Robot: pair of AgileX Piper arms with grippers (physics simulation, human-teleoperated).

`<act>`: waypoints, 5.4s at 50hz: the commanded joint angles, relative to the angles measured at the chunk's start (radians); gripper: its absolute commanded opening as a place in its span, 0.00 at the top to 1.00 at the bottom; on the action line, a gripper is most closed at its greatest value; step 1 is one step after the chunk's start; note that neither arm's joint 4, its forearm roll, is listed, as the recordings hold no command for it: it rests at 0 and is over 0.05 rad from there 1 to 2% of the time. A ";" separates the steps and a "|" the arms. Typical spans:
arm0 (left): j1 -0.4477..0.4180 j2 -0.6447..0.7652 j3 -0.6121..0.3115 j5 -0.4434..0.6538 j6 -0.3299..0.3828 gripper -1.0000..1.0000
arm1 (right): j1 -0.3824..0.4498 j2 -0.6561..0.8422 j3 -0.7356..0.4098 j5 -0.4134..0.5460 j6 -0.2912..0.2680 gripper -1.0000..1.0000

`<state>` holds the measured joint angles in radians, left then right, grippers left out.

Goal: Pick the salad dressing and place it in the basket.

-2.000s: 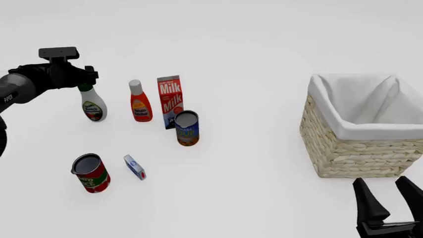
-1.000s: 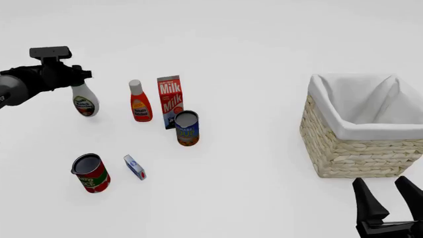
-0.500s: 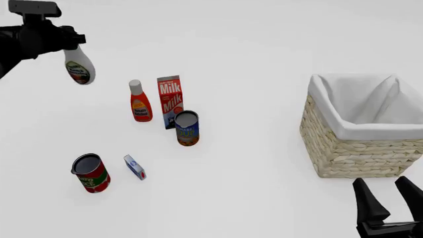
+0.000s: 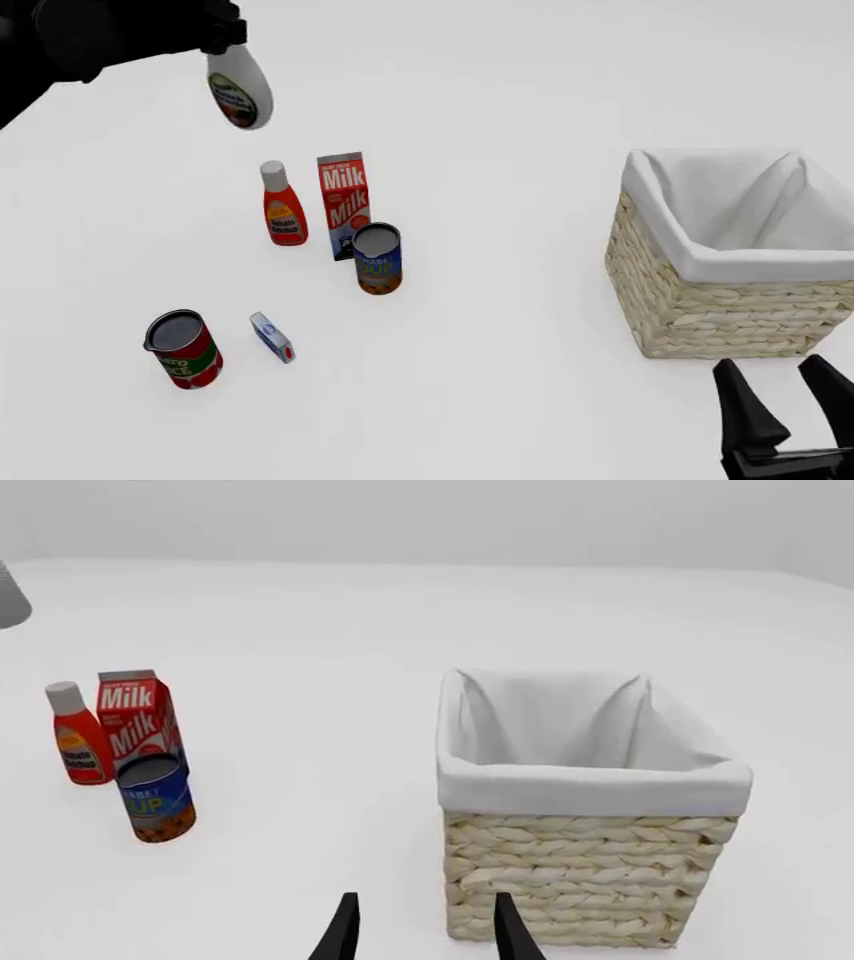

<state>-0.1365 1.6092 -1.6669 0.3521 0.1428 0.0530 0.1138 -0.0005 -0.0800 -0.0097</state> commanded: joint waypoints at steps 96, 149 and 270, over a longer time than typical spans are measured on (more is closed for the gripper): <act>-0.703 -0.147 0.368 -0.122 -0.034 1.00 | 0.244 0.226 -0.342 0.193 -0.266 0.00; -0.736 -0.154 0.366 -0.121 -0.057 1.00 | 0.575 0.631 -0.593 0.104 -0.293 0.00; -0.824 -0.211 0.363 -0.086 -0.123 1.00 | 0.588 0.922 -0.557 -0.159 -0.271 0.00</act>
<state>-0.9562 1.4081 -1.3000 0.2686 0.0073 0.6421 1.0314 -0.5558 -0.2346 -0.2755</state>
